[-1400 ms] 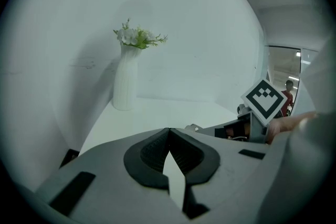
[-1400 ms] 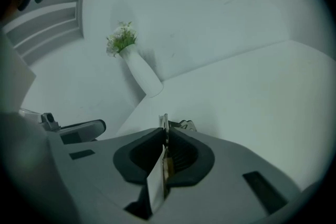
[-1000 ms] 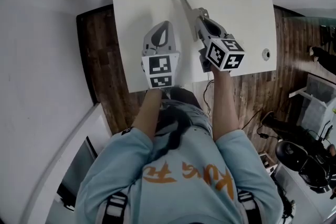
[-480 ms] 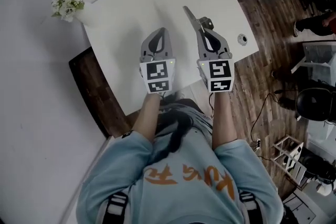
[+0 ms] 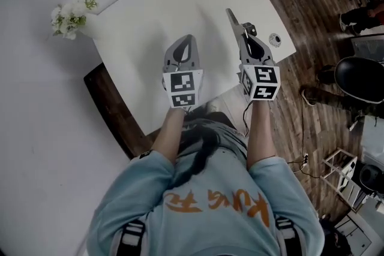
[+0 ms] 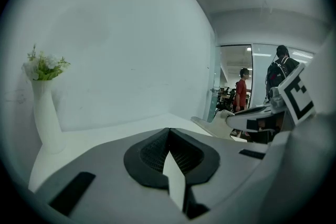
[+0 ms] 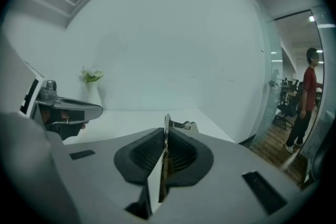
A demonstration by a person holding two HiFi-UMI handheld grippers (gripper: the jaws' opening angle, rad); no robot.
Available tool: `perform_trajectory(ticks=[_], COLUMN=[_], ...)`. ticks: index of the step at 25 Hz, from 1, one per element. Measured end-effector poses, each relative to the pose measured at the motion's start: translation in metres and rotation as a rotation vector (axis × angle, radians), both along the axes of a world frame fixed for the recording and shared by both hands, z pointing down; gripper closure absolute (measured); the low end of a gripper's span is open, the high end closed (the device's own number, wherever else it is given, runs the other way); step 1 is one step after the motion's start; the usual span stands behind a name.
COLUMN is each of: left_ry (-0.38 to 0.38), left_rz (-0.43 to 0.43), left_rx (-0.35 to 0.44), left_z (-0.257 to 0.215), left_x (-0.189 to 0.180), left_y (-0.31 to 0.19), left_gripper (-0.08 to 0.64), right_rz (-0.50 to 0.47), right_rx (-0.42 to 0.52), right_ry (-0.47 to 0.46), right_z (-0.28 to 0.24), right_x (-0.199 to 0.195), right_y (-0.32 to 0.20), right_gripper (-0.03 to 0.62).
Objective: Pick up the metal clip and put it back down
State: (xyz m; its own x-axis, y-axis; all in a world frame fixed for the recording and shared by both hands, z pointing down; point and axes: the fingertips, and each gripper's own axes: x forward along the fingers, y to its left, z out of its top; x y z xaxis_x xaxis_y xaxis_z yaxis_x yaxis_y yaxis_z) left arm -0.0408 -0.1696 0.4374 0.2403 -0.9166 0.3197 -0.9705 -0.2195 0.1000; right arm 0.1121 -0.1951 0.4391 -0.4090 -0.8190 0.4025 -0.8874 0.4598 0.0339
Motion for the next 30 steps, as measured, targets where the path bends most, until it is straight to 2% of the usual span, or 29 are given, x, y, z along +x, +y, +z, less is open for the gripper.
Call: perform_trajectory(ticks=[6, 11, 17, 25, 28, 30], left_ry=[-0.055, -0.098, -0.151, -0.148, -0.143, -0.153], left_rz=[0.044, 0.093, 0.112, 0.07, 0.06, 0.055], left_rx=[-0.017, -0.05, -0.095, -0.111, -0.103, -0.086], left_z=[0.004, 0.015, 0.03, 0.036, 0.032, 0.026], left_x=[0.018, 0.044, 0.057, 0.054, 0.054, 0.054], left_y=[-0.013, -0.026, -0.028, -0.022, -0.017, -0.016], left_gripper=[0.537, 0.537, 0.537, 0.535, 0.537, 0.537], right_rz=[0.089, 0.151, 0.178, 0.205, 0.216, 0.198], right_rx=[-0.062, -0.159, -0.255, -0.317, -0.331, -0.316], right_ry=[-0.074, -0.169, -0.286, -0.435, -0.414, -0.359], right_z=[0.042, 0.086, 0.126, 0.145, 0.15, 0.147], right_x=[0.052, 0.088, 0.101, 0.106, 0.109, 0.11], right_y=[-0.036, -0.07, -0.089, -0.096, -0.095, -0.091], right_gripper=[0.555, 0.555, 0.554, 0.544, 0.501, 0.408])
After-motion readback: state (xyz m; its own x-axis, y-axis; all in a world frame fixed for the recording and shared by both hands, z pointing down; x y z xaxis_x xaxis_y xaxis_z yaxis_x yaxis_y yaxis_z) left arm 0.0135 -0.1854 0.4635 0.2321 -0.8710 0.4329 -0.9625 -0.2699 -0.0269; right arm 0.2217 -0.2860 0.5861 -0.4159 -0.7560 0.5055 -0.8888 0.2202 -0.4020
